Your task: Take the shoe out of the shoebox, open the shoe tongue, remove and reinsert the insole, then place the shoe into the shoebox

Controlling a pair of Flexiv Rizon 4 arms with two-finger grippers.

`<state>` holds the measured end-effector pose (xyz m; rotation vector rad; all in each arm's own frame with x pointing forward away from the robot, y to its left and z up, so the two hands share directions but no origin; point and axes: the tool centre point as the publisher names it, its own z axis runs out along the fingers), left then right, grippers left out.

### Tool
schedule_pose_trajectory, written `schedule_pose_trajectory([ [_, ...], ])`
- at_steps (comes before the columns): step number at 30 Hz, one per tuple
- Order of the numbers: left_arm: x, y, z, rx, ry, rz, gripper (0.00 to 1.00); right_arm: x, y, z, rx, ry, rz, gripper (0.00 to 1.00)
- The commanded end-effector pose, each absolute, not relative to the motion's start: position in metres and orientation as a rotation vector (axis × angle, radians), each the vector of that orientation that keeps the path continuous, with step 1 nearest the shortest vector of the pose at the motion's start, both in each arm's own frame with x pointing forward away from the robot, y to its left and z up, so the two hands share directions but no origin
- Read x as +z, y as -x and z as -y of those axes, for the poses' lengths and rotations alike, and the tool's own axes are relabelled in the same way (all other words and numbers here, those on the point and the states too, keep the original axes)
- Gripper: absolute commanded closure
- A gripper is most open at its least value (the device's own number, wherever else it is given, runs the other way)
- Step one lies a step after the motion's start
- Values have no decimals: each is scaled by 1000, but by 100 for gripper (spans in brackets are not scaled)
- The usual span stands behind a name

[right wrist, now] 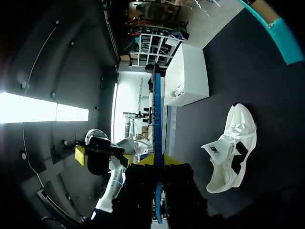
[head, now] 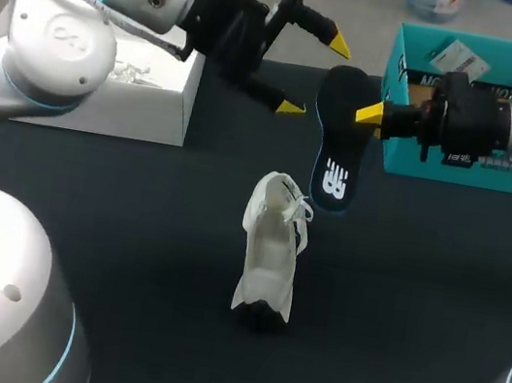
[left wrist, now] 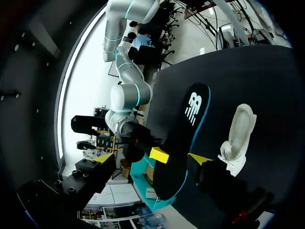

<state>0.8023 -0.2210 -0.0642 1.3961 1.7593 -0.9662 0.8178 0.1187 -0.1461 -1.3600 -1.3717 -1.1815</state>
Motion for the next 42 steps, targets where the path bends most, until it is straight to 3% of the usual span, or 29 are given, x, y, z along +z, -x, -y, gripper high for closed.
schedule_pose_trajectory([
  [1,-56,-810,219,-744,-1754,-1946,0,-147,-826,-125,-1142,1362,1392,100],
  [15,-30,-817,227,-417,-2167,-1956,0,-153,-829,-133,-1113,1358,1402,100],
  [35,-24,-812,229,-482,-2113,-2048,0,-160,-833,-133,-1172,1359,1383,100],
  [42,-22,-818,236,-86,-2177,-1998,0,-165,-837,-134,-1141,1371,1358,100],
])
